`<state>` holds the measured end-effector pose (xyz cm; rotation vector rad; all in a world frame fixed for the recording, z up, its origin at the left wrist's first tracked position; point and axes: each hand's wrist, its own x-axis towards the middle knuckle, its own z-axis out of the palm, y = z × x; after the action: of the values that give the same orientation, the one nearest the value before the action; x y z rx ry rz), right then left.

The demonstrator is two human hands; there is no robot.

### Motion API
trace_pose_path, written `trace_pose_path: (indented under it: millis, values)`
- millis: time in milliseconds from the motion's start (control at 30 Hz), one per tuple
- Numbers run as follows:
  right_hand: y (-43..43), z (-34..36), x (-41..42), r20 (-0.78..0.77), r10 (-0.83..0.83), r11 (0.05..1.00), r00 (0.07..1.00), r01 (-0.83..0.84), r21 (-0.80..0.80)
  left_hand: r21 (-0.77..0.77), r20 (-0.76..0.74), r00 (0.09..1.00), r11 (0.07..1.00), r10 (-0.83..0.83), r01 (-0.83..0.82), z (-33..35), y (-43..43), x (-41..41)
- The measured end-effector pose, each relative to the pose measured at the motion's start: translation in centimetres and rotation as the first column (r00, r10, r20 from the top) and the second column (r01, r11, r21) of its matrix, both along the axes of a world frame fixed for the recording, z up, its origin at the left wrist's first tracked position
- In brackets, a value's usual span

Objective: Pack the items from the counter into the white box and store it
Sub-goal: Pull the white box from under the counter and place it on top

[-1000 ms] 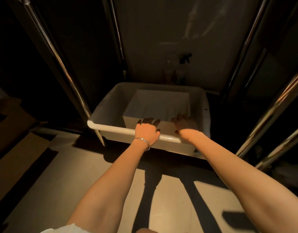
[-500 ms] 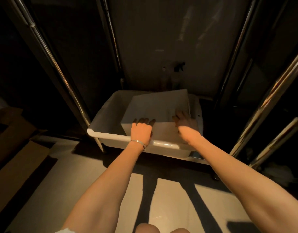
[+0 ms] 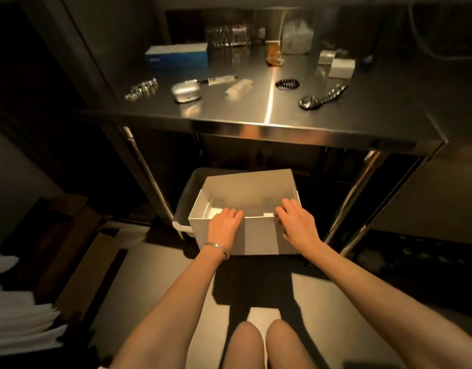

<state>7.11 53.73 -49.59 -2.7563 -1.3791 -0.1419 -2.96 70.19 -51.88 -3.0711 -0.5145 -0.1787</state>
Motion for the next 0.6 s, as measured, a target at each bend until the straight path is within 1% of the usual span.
trace_pose_path:
  millis: [100,167,200,267,400,500,600]
  values:
    - [-0.8,5.4,-2.7,-0.068,0.011,1.0,0.998,-0.01,0.013,-0.025,-0.053,0.999,1.0,-0.003,0.002,6.4,-1.1,-3.0]
    - [-0.9,9.7,-3.8,-0.107,0.016,1.0,0.994,-0.014,0.025,-0.107,-0.095,0.996,0.994,-0.001,-0.009,11.2,-1.6,-4.7]
    - [-0.8,11.3,-4.2,-0.117,0.012,1.0,0.993,-0.009,0.027,-0.12,-0.089,0.996,0.993,0.0,-0.011,12.8,-1.7,-5.1]
    - [-0.2,14.7,-4.5,-0.125,0.02,0.999,0.992,-0.015,0.043,-0.111,-0.064,0.998,0.994,0.006,-0.013,15.9,-1.3,-5.8]
    - [0.8,22.2,-5.5,-0.15,0.099,0.994,0.984,-0.092,0.051,-0.106,-0.073,0.997,0.994,0.012,-0.019,23.7,-0.2,-7.3]
    - [1.5,25.1,-6.5,-0.171,0.148,0.989,0.974,-0.147,0.019,-0.066,-0.116,0.993,0.998,0.007,-0.015,26.8,0.7,-8.5]
    - [2.3,26.2,-7.5,-0.192,0.208,0.977,0.959,-0.215,-0.013,-0.046,-0.156,0.987,0.998,0.029,-0.036,27.9,1.2,-10.1]
